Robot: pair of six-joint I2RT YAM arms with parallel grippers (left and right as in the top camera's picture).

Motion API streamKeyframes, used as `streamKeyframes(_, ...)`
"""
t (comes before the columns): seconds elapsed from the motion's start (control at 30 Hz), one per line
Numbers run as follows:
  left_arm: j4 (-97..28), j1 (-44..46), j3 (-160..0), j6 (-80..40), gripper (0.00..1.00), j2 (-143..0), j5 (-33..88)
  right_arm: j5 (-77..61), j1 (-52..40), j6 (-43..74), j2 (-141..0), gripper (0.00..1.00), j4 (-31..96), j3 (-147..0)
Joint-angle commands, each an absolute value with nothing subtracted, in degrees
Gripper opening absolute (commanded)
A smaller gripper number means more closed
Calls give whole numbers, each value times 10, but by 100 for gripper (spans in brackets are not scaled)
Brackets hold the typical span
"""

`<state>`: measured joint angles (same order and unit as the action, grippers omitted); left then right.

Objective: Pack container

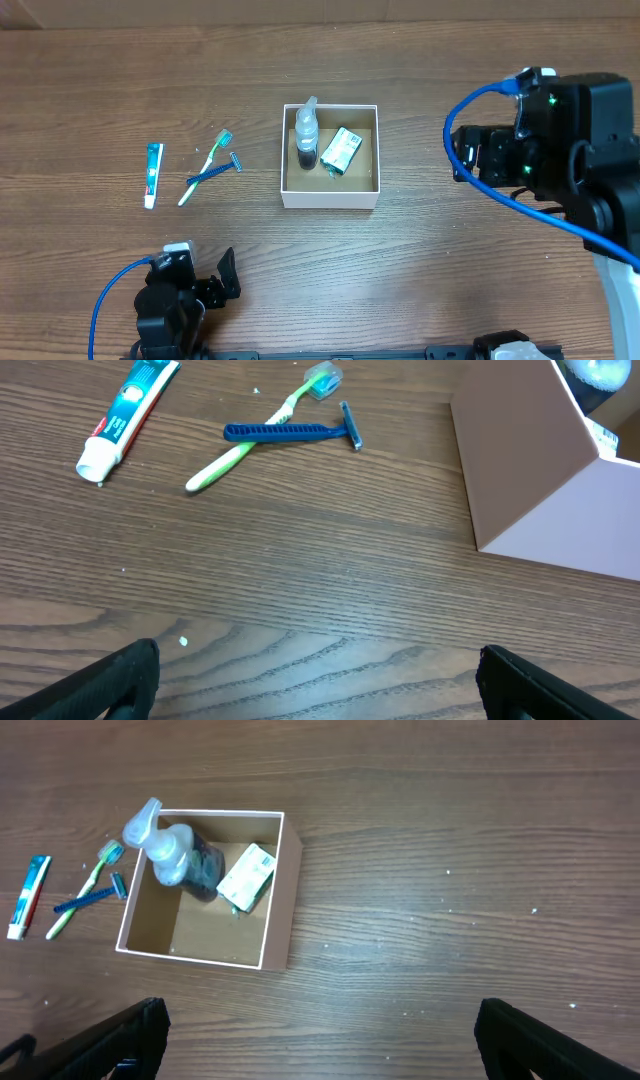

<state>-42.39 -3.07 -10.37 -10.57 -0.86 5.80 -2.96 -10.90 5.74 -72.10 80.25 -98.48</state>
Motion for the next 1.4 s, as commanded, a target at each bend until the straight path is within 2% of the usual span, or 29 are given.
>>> streamKeyframes(0.0, -424, -30, -95, -114, 100, -3, 58, -27, -107, 46, -724, 100, 801, -996)
streamKeyframes(0.7, -424, -30, -95, -114, 100, -3, 58, -27, -107, 46, -724, 100, 801, -996)
streamKeyframes(0.87, -424, -30, -95, -83, 100, -3, -6, -27, -107, 46, -724, 100, 801, -996)
streamKeyframes(1.17, -400, -30, -95, -118, 100, -3, 46, -27, -107, 46, -724, 100, 801, -996)
streamKeyframes(1.27, -388, -30, -95, -121, 100, -3, 47, -25, -107, 44, -724, 100, 757, -996)
streamKeyframes(1.37, -361, -30, -95, -174, 100, -3, 83, 12, -105, 49, -724, 100, 729, -996)
